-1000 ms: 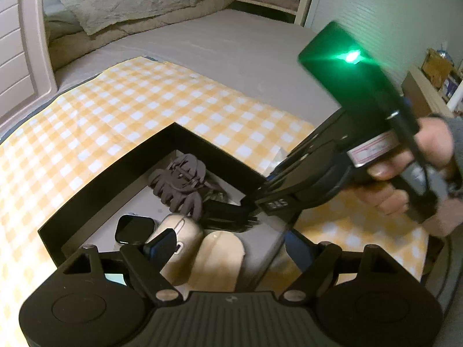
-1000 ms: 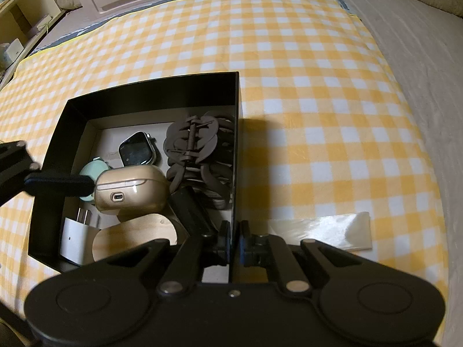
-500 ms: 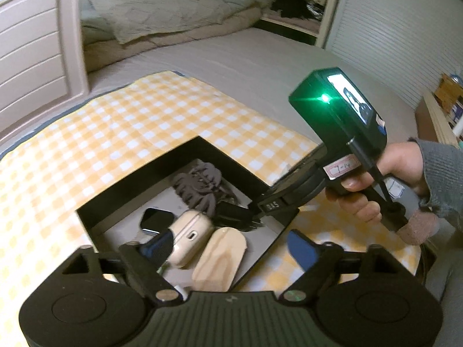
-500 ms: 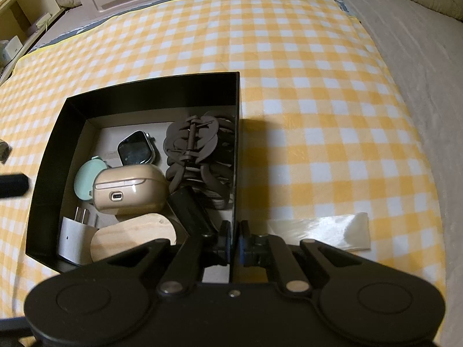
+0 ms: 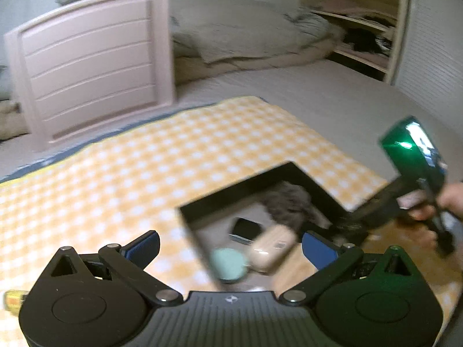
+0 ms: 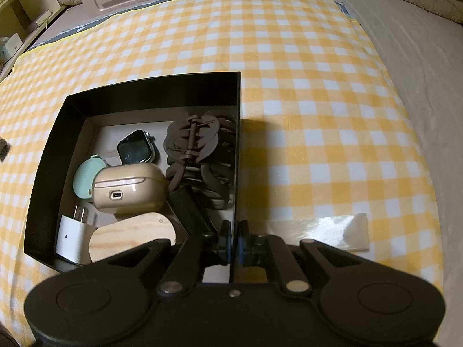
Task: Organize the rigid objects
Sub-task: 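Move the left tool to the yellow-labelled pill bottle and grasp it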
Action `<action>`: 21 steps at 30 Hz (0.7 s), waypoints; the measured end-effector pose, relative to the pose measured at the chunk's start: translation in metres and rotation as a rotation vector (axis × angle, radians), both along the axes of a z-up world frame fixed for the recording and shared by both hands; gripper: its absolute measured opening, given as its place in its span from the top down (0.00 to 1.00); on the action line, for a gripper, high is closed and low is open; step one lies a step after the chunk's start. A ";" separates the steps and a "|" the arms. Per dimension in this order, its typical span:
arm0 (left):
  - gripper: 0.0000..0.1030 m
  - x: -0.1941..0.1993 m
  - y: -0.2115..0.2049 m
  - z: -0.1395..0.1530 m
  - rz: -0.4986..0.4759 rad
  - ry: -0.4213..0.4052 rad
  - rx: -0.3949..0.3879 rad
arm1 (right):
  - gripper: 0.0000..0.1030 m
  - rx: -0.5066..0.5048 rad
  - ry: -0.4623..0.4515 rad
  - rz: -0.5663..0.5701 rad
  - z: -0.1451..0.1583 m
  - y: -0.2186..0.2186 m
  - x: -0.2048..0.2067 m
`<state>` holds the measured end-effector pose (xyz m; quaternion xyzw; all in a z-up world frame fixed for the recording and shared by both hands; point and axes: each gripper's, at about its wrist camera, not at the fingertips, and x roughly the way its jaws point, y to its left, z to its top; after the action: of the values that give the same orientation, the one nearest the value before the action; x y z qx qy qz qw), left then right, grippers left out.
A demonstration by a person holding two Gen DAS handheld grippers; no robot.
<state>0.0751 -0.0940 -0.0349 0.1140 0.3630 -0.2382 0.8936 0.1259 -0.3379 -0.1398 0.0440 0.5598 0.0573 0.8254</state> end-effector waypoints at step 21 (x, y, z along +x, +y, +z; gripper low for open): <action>0.00 0.053 0.166 -0.019 0.383 -0.102 0.107 | 0.95 -0.006 -0.002 0.004 0.002 -0.002 0.001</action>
<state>0.1284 0.0723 -0.0535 0.1020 0.3445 -0.0383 0.9324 0.1265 -0.3402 -0.1381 0.0405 0.5593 0.0573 0.8260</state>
